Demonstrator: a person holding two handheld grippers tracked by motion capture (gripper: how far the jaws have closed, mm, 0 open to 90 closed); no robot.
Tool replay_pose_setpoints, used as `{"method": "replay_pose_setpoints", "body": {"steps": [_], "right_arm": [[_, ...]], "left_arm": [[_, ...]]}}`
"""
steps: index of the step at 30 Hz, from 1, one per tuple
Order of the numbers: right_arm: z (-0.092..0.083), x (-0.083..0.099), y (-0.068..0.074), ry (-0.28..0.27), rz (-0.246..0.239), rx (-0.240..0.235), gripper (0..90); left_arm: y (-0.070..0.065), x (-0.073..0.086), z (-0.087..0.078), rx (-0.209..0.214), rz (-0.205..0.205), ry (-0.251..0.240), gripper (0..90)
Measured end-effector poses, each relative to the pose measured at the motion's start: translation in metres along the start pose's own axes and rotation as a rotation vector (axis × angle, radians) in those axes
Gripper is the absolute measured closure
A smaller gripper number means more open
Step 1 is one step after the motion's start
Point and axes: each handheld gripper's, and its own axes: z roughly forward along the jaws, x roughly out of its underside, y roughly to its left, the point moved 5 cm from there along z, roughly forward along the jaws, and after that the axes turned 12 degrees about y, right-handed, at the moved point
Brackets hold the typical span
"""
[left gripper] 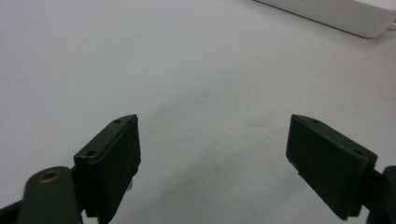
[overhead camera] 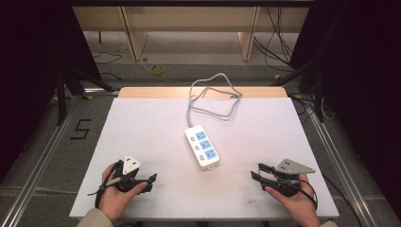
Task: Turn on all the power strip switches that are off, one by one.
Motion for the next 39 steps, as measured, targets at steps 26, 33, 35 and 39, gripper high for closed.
{"method": "replay_pose_setpoints", "body": {"steps": [26, 33, 35, 39], "right_arm": [[0.007, -0.024, 0.022, 0.118, -0.079, 0.009, 90.0], [0.013, -0.036, 0.026, 0.122, -0.082, 0.007, 90.0], [0.015, -0.040, 0.027, 0.122, -0.087, 0.006, 90.0], [0.018, -0.045, 0.029, 0.127, -0.092, 0.009, 90.0]], "left_arm": [[-0.001, 0.000, 0.001, 0.004, 0.007, 0.004, 18.9], [-0.001, 0.000, 0.002, 0.006, 0.006, 0.003, 18.9], [-0.001, 0.000, 0.002, 0.005, 0.006, 0.003, 18.9], [-0.001, 0.000, 0.002, 0.005, 0.006, 0.003, 18.9]]}}
